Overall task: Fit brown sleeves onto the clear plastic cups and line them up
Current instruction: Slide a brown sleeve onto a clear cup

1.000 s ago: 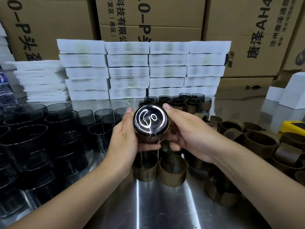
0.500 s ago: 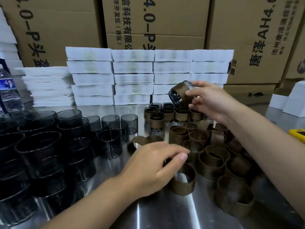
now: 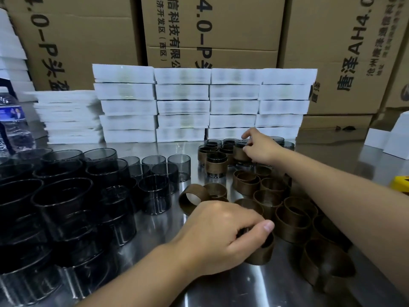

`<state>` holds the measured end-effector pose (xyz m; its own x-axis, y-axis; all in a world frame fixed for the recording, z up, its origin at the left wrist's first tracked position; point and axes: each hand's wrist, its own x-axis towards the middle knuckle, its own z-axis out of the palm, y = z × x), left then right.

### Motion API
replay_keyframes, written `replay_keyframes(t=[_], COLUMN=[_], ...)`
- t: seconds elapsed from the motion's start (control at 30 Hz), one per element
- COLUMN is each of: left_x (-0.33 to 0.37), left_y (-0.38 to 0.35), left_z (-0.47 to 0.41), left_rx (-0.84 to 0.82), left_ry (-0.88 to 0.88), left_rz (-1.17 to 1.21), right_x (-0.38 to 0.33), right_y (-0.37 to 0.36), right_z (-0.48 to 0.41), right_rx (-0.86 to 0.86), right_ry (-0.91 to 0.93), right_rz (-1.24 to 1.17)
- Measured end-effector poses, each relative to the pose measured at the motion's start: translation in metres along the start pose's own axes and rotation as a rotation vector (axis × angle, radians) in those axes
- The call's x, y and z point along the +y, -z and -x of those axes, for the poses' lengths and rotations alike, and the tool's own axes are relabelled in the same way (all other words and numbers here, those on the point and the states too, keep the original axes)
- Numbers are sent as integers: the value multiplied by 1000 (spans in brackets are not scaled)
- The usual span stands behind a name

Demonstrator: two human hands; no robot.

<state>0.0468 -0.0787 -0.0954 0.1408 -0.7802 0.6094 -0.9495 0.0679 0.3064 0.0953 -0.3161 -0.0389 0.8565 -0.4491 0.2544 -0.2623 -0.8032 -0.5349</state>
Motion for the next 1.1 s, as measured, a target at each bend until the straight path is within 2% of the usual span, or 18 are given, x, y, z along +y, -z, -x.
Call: replay_keyframes(t=[0.2, 0.4, 0.57, 0.7, 0.83, 0.97, 1.1], left_x=[3, 4, 2, 0, -1, -2, -2], left_y=[3, 2, 0, 1, 3, 3, 2], left_z=[1, 1, 1, 0, -2, 1, 2], left_rx=[-99, -60, -48, -48, -111, -194, -227], left_ry=[59, 63, 56, 54, 80, 130, 108], left_rz=[25, 47, 41, 26, 36, 6, -7], right_x=[2, -2, -48, -104, -133, -132, -124], right_y=[-19, -25, -25, -32, -48, -71, -72], right_z=[-4, -1, 17, 45, 71, 79, 78], right_rx=[-29, -83, 8, -154, -306, -255, -213], right_ry=[15, 21, 257, 463, 635, 740, 743], right_rz=[2, -12, -57, -134, 148, 513, 516])
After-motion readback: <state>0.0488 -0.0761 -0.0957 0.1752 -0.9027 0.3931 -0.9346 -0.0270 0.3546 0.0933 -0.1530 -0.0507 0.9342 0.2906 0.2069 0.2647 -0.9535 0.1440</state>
